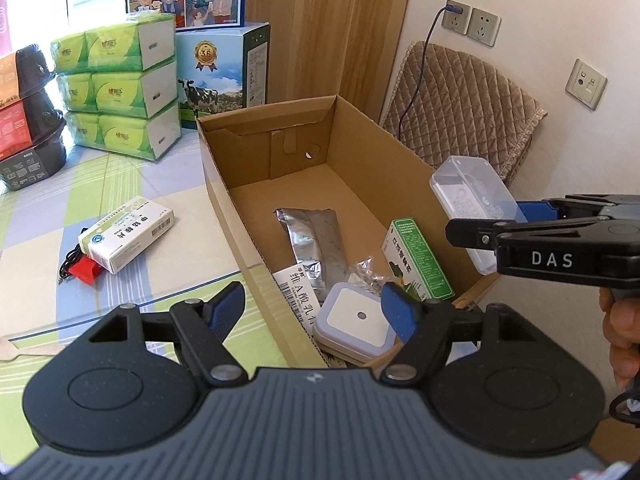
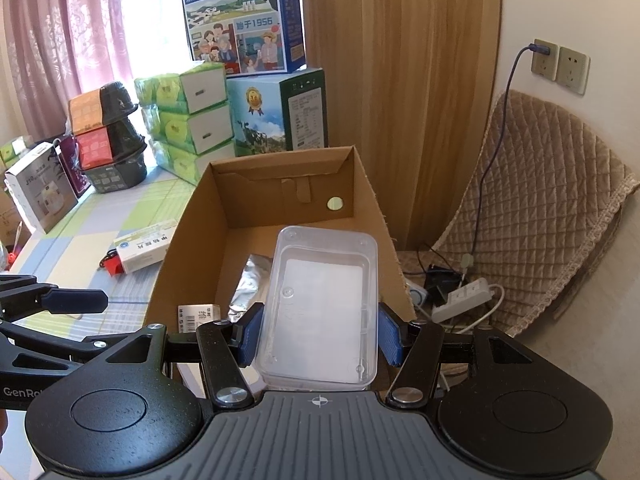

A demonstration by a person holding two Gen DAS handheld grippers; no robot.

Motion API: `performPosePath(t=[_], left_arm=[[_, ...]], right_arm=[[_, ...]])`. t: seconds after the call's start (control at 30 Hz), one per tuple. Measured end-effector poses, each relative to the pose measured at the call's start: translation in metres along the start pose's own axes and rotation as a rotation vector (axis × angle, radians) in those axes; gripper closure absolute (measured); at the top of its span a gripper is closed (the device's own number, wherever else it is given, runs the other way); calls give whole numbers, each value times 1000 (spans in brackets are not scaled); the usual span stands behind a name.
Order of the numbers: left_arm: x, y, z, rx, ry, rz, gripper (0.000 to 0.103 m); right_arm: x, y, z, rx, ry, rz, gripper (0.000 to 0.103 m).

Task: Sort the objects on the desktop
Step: 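Lower the device into the box and open the left tool while the right tool drops the lid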

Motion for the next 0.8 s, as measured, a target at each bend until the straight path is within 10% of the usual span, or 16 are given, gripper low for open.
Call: performPosePath(t=[0.8], left_arm=[[-38,30,24,16,101,-53,32]], right_arm=[[-1,18,0,17,-112,-41,31]])
Point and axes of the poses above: each gripper's, at about its wrist camera, not at the fingertips, and y roughly against the way its jaws point, x to its right, z to its underside, the point moved 6 cm from there along -y, roughly the way its jaws point, and after that the axes turned 8 degrees about -y, right-handed, at the moved point
